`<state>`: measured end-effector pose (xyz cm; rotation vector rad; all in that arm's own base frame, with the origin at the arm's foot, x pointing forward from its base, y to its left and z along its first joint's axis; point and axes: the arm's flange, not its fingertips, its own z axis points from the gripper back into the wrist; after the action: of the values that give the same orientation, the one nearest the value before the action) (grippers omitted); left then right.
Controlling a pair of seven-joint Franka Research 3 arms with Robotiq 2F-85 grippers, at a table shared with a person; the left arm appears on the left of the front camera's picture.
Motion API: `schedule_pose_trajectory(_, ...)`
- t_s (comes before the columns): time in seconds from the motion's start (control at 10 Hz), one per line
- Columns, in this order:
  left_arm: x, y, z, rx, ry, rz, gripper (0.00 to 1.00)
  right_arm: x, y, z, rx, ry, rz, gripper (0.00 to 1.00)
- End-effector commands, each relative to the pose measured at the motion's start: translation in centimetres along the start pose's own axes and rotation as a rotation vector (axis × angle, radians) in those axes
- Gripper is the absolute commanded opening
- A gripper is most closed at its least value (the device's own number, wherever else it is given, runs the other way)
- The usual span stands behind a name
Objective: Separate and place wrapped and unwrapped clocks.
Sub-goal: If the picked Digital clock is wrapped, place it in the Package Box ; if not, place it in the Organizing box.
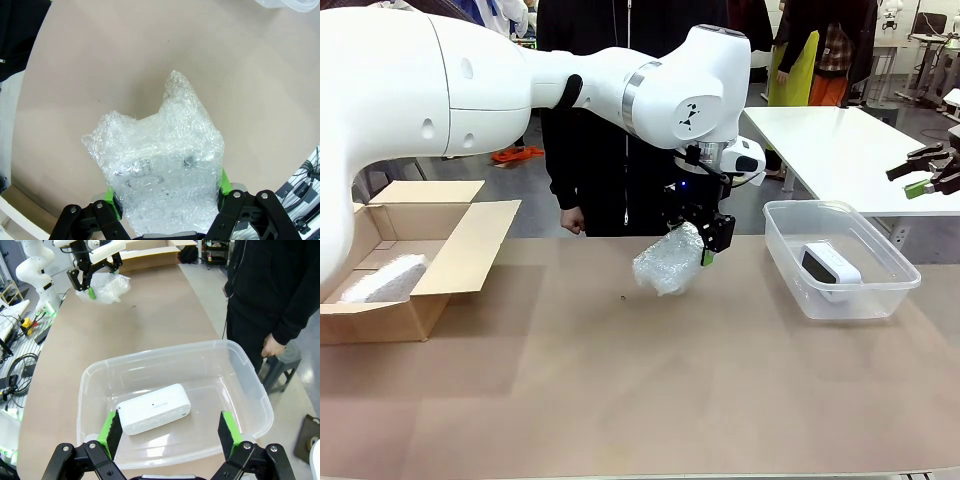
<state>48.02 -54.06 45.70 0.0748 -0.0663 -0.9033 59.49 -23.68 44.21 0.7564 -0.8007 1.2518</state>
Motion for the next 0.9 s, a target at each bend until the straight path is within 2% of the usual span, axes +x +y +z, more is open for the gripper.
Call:
schedule_pose_trajectory(0.0,0.0,-0.1,0.3,0.001,-0.005,0.011,0.00,0.0,0.0,-0.2,0.002,-0.008,0.001,1.00)
schedule_pose_trajectory(0.1,0.0,0.0,0.0,0.000,0.000,0.000,0.83,0.0,0.0,-0.2,0.002,-0.008,0.001,1.00)
schedule_pose_trajectory(0.4,-1.9,0.8,1.7,0.036,-0.016,0.087,0.83,0.0,0.0,-0.2,0.002,-0.008,0.001,1.00)
schedule_pose_trajectory(0.8,-7.4,3.3,3.0,0.056,-0.037,0.246,0.83,0.0,0.0,-0.2,0.002,-0.008,0.001,1.00)
